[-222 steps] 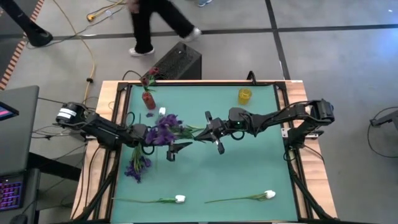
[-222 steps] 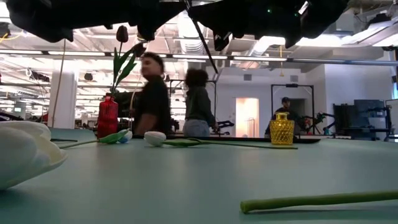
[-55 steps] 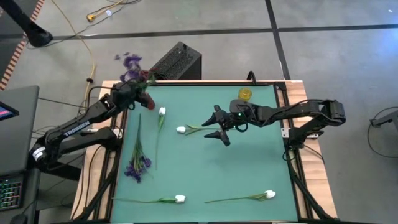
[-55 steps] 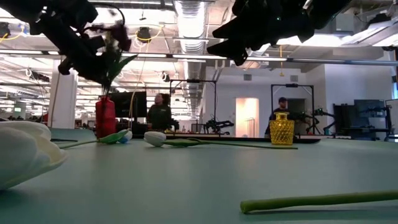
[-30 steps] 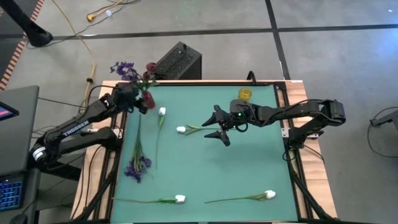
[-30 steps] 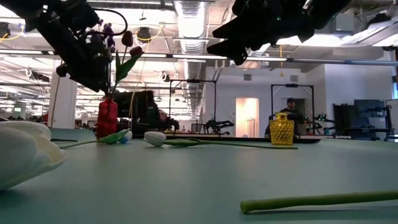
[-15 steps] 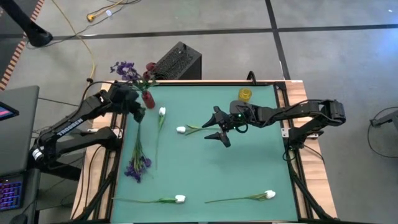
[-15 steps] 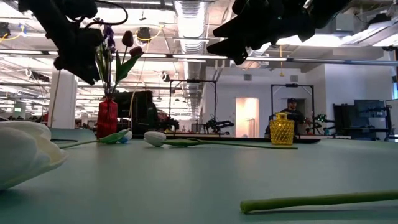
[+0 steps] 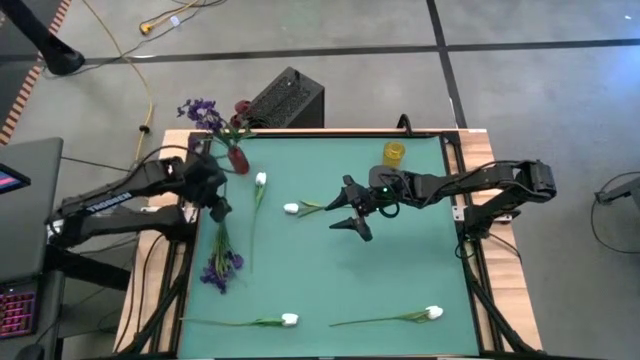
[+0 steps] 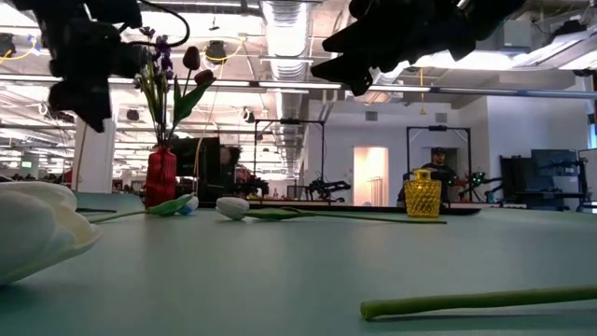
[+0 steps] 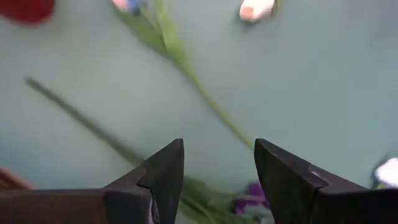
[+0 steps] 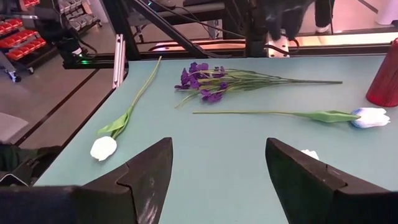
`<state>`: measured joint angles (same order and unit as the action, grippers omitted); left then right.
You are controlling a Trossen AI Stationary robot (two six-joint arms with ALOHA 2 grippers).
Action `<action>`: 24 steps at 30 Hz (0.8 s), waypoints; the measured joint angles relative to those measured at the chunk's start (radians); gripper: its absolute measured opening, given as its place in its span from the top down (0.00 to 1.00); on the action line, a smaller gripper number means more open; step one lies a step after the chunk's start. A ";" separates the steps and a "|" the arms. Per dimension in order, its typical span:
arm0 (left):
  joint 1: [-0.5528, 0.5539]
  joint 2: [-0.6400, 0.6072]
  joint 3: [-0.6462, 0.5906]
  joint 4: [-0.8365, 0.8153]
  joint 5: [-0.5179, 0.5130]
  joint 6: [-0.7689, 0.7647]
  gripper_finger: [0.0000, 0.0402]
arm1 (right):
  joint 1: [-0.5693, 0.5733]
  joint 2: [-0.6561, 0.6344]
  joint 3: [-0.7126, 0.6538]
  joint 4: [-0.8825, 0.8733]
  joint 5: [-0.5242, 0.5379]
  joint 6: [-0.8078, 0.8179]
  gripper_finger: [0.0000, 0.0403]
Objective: Sort flowers into vase by color
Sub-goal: Put the violet flowers into the red vase
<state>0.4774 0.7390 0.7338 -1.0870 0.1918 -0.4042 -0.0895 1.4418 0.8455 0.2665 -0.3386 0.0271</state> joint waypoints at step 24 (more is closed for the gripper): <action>-0.383 0.145 -0.214 0.119 -0.247 -0.507 0.54 | 0.000 0.000 0.000 -0.001 0.000 -0.036 0.30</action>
<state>0.0944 0.8838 0.5198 -0.9682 -0.0550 -0.9109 -0.0895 1.4418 0.8455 0.2658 -0.3386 -0.0092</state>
